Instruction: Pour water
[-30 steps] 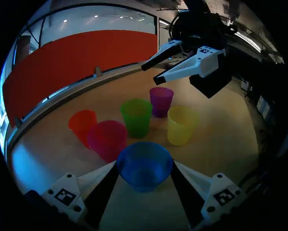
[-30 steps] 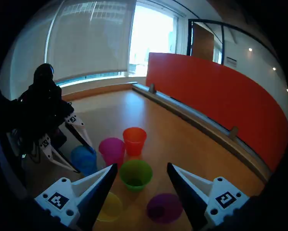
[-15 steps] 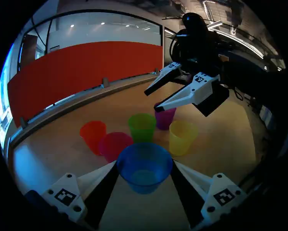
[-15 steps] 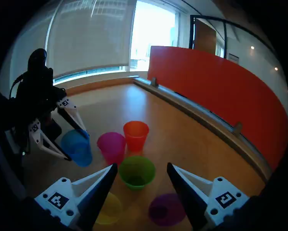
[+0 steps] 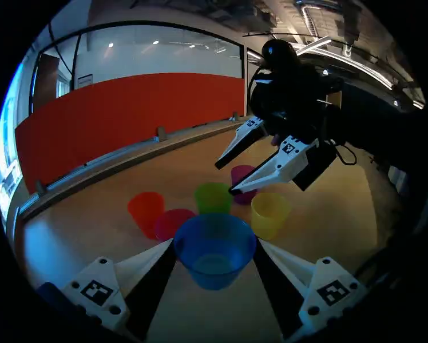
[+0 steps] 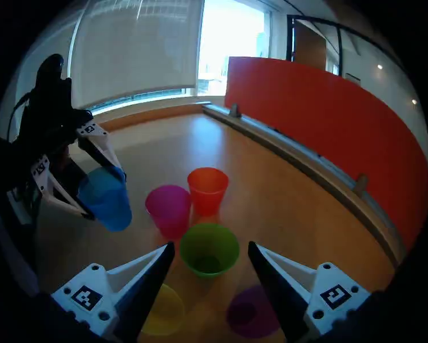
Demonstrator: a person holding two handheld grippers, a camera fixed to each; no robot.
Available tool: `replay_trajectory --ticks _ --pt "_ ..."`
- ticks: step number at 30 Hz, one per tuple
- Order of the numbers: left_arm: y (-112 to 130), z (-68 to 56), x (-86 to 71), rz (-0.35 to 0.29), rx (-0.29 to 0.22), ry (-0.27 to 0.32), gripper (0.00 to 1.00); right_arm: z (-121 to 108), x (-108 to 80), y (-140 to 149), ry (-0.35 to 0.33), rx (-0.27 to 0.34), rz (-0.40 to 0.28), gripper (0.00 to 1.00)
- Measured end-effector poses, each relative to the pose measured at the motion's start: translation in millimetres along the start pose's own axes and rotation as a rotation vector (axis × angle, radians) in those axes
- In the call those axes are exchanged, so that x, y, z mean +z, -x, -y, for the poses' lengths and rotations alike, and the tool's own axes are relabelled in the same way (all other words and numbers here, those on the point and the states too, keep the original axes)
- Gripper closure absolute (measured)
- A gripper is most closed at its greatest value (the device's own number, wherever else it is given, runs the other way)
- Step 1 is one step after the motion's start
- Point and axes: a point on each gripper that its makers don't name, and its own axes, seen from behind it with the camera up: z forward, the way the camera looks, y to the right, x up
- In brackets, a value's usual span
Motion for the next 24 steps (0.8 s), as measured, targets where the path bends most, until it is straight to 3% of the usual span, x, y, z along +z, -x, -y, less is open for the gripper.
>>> replay_trajectory --ticks 11,24 --pt "-14 4.8 -7.5 -0.033 -0.007 -0.009 0.12 4 10.0 10 -0.012 0.001 0.037 0.00" --pt "-13 10.4 -10.8 -0.039 -0.016 -0.016 0.12 5 26.3 18 -0.015 0.000 0.079 0.00"
